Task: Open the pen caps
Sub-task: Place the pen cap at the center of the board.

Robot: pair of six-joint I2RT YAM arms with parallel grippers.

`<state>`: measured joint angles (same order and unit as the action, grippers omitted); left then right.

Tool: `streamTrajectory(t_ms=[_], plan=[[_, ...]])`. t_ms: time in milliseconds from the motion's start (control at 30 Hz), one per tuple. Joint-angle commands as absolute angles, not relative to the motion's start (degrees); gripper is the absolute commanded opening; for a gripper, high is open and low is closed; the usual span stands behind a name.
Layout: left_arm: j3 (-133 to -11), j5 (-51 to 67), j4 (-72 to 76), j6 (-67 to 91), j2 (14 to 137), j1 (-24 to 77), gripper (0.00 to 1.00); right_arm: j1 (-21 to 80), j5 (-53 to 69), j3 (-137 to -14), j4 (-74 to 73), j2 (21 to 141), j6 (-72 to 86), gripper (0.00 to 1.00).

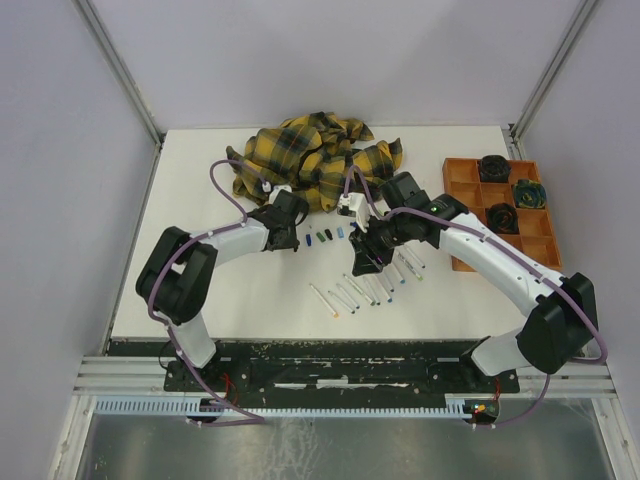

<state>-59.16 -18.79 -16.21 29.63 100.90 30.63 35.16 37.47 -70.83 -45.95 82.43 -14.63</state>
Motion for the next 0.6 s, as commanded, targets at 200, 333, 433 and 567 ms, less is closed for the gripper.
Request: streamTrajectory(t_ms=[200,333,433,567], plan=[[-60.39,-17.47,-16.79,28.80,99.65,30.67,0.33,34.64,39.02,-70.79,-44.24,80.38,-14.76,0.45],[-61.09,-19.22,-16.66,28.03,97.33,30.63,0.32,34.52,39.11,-70.70,-44.13,80.22,-14.72,0.45],[-62.00,-20.40,-16.65,27.37,96.30,30.21,0.32,34.45,39.23,-70.62,-44.10,80.10,-14.68,0.45],[-63.41,-19.72,-16.50,27.16,96.46,28.13,0.32,34.23,39.29,-70.50,-43.96,79.98,-14.64,0.45]])
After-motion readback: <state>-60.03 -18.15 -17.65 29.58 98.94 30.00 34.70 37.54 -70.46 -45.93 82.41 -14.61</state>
